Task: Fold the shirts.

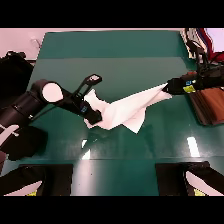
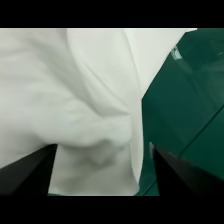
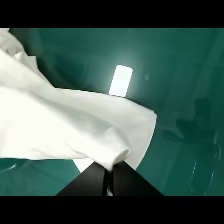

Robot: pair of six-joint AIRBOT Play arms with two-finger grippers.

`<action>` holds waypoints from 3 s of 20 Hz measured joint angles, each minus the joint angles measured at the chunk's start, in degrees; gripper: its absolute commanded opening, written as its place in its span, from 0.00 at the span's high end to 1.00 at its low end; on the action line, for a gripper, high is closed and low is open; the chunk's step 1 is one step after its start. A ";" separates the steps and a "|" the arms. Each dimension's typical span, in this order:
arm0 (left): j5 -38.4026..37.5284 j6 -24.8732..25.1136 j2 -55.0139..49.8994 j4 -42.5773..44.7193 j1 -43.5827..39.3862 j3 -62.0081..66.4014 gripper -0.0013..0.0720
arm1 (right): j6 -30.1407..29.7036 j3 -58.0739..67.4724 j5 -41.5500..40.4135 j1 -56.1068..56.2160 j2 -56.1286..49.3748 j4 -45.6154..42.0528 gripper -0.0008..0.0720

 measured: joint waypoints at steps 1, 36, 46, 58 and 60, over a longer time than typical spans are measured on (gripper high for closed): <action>0.44 -0.55 0.09 -0.57 0.35 0.20 0.02 | 0.07 -0.20 -0.04 -0.22 0.00 -0.13 0.96; 10.73 1.44 -14.29 -11.74 26.60 -3.19 0.94 | 0.17 2.38 -1.22 0.17 -0.11 0.59 0.96; 5.79 1.11 12.44 -4.96 32.92 37.09 0.94 | -0.13 28.72 0.66 -7.96 8.96 0.81 0.96; 7.58 1.92 12.98 -1.86 33.55 58.66 0.94 | 1.92 45.62 13.53 -28.98 9.25 4.52 0.96; 7.82 1.20 8.35 -1.99 33.55 56.92 0.94 | 3.21 42.18 15.43 -29.22 7.08 5.55 0.96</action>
